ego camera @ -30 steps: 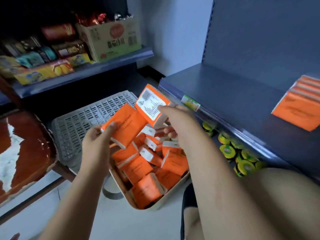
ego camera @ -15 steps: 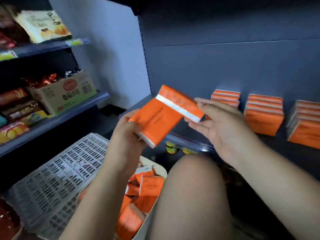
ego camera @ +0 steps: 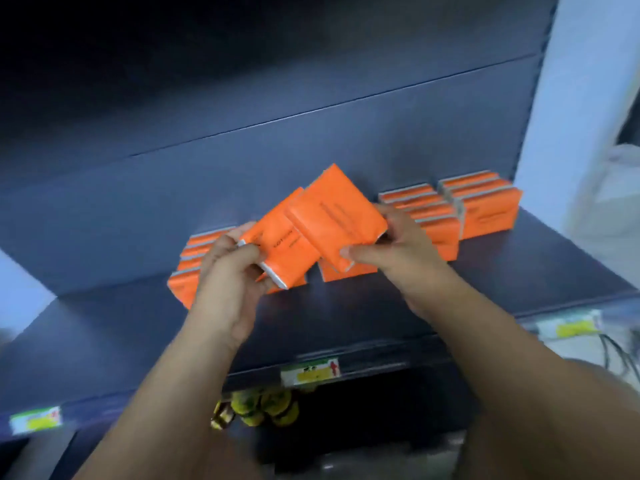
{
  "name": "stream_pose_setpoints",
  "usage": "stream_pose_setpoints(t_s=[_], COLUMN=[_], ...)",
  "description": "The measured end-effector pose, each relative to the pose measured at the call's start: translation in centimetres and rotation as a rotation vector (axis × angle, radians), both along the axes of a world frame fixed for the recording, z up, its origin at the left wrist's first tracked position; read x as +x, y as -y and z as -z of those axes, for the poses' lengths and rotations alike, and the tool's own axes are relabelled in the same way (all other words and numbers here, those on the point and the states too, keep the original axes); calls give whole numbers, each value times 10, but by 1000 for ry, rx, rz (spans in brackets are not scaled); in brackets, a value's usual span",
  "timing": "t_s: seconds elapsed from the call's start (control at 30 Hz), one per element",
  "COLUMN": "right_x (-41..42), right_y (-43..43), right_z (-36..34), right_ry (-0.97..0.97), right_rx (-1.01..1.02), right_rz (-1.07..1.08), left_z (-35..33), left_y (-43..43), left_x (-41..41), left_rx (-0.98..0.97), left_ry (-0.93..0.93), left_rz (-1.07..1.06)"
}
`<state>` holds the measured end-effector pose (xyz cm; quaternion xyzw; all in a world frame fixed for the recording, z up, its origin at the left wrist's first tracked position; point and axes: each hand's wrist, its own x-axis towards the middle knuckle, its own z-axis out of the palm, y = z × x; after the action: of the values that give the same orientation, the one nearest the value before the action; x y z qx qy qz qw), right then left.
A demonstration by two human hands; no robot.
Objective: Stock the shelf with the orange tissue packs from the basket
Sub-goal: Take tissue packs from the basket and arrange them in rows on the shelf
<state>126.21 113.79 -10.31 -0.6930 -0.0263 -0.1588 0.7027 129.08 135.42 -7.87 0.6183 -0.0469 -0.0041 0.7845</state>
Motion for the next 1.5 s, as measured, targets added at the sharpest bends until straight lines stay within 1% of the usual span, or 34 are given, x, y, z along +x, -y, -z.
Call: stream_pose_setpoints(t_s=[0.07,0.13,0.2,0.27,0.37,0.4,0.5,0.57,0.67,0.7,0.77,0.83,0.93,1.0,1.17,1.23,1.33,1.5], right_x=[0,-3,-5,-7,-9,-9,-9,-8,-9,-10,-13,-18,-29,-35,-49,-54,-57,-43], right_y=[34,62,83,98,114,119,132,134,135,138,144,152,167,180,221,235,253,264], right_z=[-9,-16,-17,-13,-7,-9,-16,-16,-10,-9,-11,-13,-7,0,12,17,28,44], right_ry=[-53,-91,-104,-95,-23,15,56,3,-133,-150,-118,-99,-163,-184,-178,-214,-289,-401], right_rx=[-115,-246,-298,-328,-421,-479,-744,-835,-831,-866,-940,-867,-722,-643,-357,-331,-357,-394], right_rz=[45,139,262,322,251,235,249,203,140,128,89,38,42,93,271,340,441,490], left_z=[5,13,21,26,33,34,40,44,49,50,51,55,59,62,67,68,70,71], left_y=[37,65,87,103,121,126,135,138,138,138,137,137,142,146,151,152,154,161], left_x=[16,26,30,32,34,34,33,33,34,34,32,28,19,15,14,11,7,4], left_rx=[-21,-37,-28,-20,7,18,74,108,181,209,240,257,305,315,315,325,353,376], left_ry=[2,18,41,61,65,69,100,110,110,109,109,117,126,118,85,77,77,84], left_rz=[64,106,155,193,221,231,260,274,292,304,331,346,346,321,247,262,301,320])
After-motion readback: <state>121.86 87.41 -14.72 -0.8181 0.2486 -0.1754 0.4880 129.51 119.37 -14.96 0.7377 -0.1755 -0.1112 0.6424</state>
